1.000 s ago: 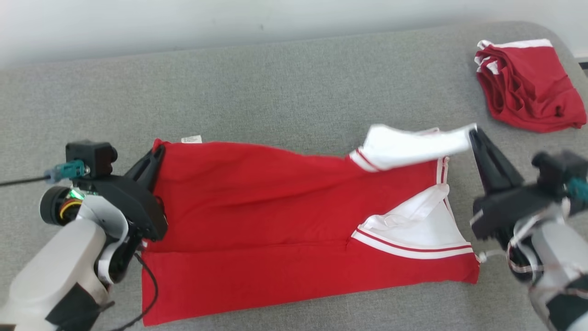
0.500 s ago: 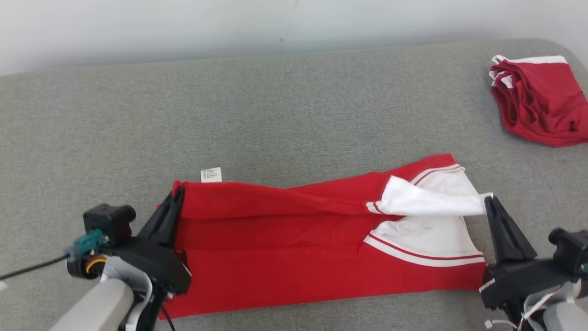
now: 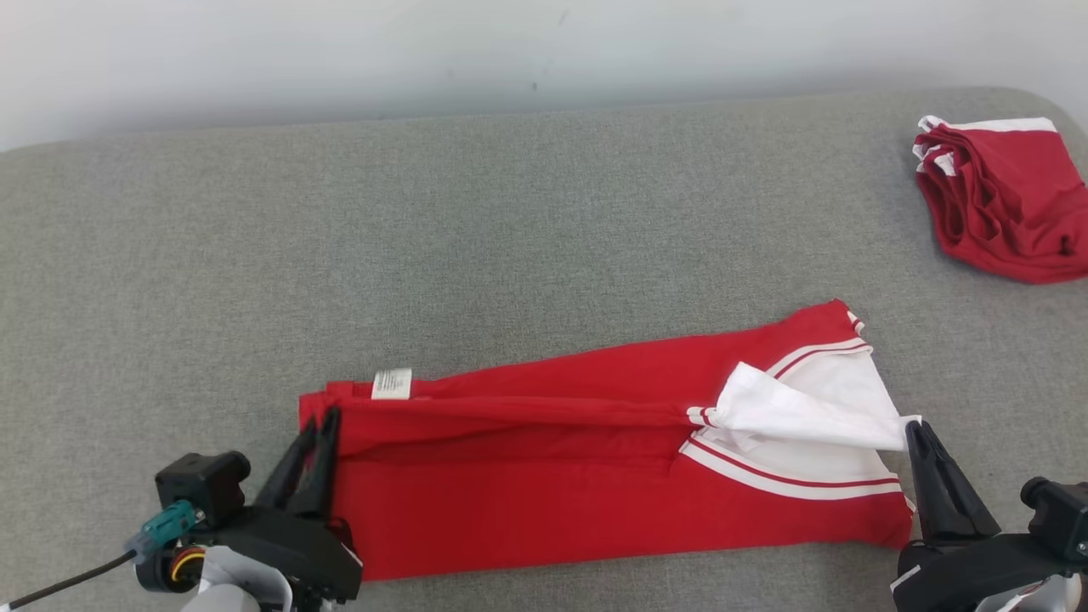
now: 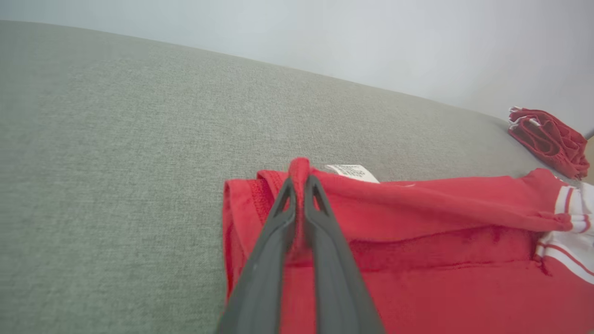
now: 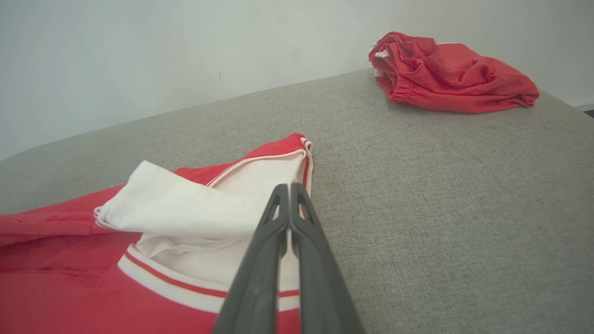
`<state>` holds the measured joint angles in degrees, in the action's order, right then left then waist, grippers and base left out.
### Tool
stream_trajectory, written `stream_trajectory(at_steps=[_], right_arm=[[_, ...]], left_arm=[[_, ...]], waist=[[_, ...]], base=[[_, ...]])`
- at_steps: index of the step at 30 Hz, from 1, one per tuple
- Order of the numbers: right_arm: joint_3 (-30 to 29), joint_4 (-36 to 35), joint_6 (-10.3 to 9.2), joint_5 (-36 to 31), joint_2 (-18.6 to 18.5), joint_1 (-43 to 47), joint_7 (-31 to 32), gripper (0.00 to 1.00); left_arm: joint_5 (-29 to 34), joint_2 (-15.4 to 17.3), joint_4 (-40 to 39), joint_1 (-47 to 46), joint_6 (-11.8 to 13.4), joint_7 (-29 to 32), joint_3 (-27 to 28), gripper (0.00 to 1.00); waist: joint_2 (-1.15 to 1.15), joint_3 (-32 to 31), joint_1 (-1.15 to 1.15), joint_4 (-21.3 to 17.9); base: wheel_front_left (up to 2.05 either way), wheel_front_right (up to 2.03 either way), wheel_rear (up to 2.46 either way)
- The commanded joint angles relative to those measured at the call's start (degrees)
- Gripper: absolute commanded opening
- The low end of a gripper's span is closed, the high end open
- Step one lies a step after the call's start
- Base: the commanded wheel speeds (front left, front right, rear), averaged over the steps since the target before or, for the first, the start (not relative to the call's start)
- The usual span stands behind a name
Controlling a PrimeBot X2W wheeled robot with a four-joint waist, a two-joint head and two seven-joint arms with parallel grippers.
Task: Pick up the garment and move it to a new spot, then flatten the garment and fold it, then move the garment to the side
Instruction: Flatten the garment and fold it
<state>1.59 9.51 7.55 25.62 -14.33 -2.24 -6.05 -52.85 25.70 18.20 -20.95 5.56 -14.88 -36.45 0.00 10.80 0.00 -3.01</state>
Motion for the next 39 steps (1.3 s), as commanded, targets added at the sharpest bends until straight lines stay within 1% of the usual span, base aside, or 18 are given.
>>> stream_trajectory(at_steps=[1, 4, 5, 6, 10, 15, 16, 19, 20, 22, 25, 32, 39], right_arm=[[-0.4, -0.1, -0.17, -0.4, 0.2, 0.6, 0.1, 1.0], [-0.9, -0.4, -0.17, -0.5, 0.1, 0.6, -0.4, 1.0], [-0.9, -0.4, -0.17, -0.5, 0.1, 0.6, -0.4, 1.0], [-1.1, -0.8, -0.17, -0.4, -0.1, 0.5, -0.6, 1.0], [-1.5, -1.1, -0.17, -0.2, -0.7, 0.4, -0.2, 1.0], [-1.4, 0.9, -0.17, -0.8, -1.8, -1.5, 1.9, 1.0], [-1.4, 0.9, -0.17, -0.8, -1.8, -1.5, 1.9, 1.0], [-1.3, 3.1, -0.17, -1.2, -2.3, -3.2, 3.0, 1.0], [-1.3, 4.1, -0.17, -1.5, -2.5, -3.7, 3.7, 1.0], [-1.4, 5.8, -0.17, -1.1, -2.6, -4.9, 4.3, 1.0], [-0.5, 8.7, -0.17, -2.0, -3.3, -6.8, 5.4, 1.0], [1.5, 18.1, -0.17, -2.9, -4.5, -11.2, 6.9, 1.0], [4.1, 27.6, -0.17, -2.2, -4.9, -15.4, 8.1, 1.0]], left_arm=[[1.2, -0.8, -0.4, 1.3, -0.2, -0.3, 1.7, 1.0], [4.0, -2.1, -1.5, 3.0, -0.9, -0.3, 5.9, 1.0], [4.0, -2.1, -1.5, 3.0, -0.9, -0.3, 5.9, 1.0], [6.0, -3.2, -2.3, 4.5, -1.1, -0.3, 8.7, 1.0], [10.4, -5.5, -4.5, 7.7, -2.0, -0.3, 15.4, 1.0], [18.0, -8.3, -7.6, 11.1, -2.7, -0.3, 23.3, 1.0], [18.0, -8.3, -7.6, 11.1, -2.7, -0.3, 23.3, 1.0], [22.9, -9.7, -9.3, 12.9, -3.2, -0.3, 27.1, 1.0], [24.5, -10.1, -9.3, 13.4, -3.6, -0.3, 27.9, 1.0], [26.6, -12.1, -10.3, 14.5, -4.1, -0.3, 29.5, 1.0], [29.3, -13.5, -11.1, 16.0, -5.0, -0.3, 32.1, 1.0], [34.8, -17.2, -11.0, 17.7, -7.6, -0.3, 35.4, 1.0], [38.6, -19.4, -10.5, 16.7, -9.8, -0.3, 37.4, 1.0]], waist=[[0.0, -0.3, 0.0, 0.1], [0.0, -0.8, 0.0, 0.3], [0.0, -0.8, 0.0, 0.3], [0.0, -1.2, 0.0, 0.4], [0.0, -2.0, 0.0, 0.8], [0.0, -2.8, 0.0, 1.4], [0.0, -2.8, 0.0, 1.4], [0.0, -3.2, 0.0, 1.9], [0.0, -3.3, 0.0, 2.2], [0.0, -3.5, 0.0, 2.8], [0.0, -3.5, 0.0, 3.6], [0.0, -2.8, 0.0, 5.6], [0.0, -2.2, 0.0, 7.4]], base=[[0.0, 0.0, 0.0], [0.0, 0.0, 0.0], [0.0, 0.0, 0.0], [0.0, 0.0, 0.0], [0.0, 0.0, 0.0], [0.0, 0.0, 0.0], [0.0, 0.0, 0.0], [0.0, 0.0, 0.0], [0.0, 0.0, 0.0], [0.0, 0.0, 0.0], [0.0, 0.0, 0.0], [0.0, 0.0, 0.0], [0.0, 0.0, 0.0]])
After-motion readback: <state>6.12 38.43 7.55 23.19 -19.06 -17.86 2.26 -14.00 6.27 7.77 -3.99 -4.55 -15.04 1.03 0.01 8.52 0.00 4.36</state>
